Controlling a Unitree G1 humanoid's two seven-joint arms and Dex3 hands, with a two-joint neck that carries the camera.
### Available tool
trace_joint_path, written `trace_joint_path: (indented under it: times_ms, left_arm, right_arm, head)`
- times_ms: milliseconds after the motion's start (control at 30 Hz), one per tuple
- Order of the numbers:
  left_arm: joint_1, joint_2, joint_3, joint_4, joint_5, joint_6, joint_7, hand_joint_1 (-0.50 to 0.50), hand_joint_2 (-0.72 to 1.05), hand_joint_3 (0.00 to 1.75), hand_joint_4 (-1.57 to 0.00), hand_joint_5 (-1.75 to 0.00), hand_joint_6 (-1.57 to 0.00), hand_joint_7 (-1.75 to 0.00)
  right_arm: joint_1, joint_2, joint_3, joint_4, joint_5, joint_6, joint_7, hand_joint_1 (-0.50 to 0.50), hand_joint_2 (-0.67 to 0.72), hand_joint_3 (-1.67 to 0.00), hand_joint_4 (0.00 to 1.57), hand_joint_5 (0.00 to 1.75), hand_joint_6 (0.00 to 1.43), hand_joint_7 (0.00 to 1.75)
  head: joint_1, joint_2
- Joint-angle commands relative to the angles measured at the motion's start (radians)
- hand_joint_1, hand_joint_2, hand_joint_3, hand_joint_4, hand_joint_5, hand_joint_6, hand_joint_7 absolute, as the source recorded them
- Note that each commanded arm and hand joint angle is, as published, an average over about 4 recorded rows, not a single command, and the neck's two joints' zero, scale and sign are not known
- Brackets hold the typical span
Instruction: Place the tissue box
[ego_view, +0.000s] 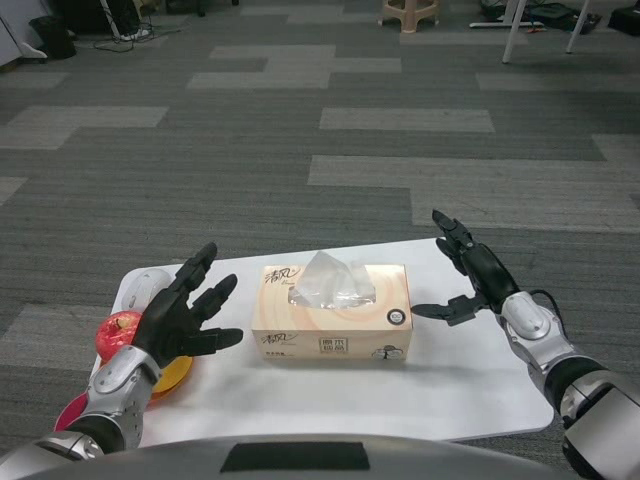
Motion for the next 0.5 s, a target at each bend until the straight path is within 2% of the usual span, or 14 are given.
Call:
trace_joint_path:
  times_ms: [33, 200, 500]
  left_arm:
    - [0.007, 0.016, 0.022, -0.034, -0.031, -0.046, 0.014, 0.5, 1.05, 0.09, -0.22, 0.0, 0.0, 0.0]
    - [0.007, 0.016, 0.022, -0.081, -0.063, -0.101, 0.043, 0.5, 1.05, 0.09, -0.17, 0.0, 0.0, 0.0]
    - [0.007, 0.017, 0.003, -0.223, -0.08, -0.107, 0.051, 0.5, 1.05, 0.09, -0.13, 0.0, 0.0, 0.0]
  right_arm:
    - [0.015, -0.007, -0.04, -0.045, 0.002, -0.01, 0.0, -0.21, -0.11, -0.48, 0.0, 0.0, 0.0, 0.0]
    - [0.03, -0.01, -0.073, -0.117, 0.002, -0.012, 0.0, -0.21, -0.1, -0.48, 0.0, 0.0, 0.0, 0.0]
    - [0.033, -0.01, -0.086, -0.247, 0.002, -0.018, -0.023, -0.22, -0.03, -0.48, 0.0, 0.0, 0.0, 0.0]
  head:
    - [-0.001, 0.001]
    - [-0.003, 0.003]
    - [-0.001, 0.004]
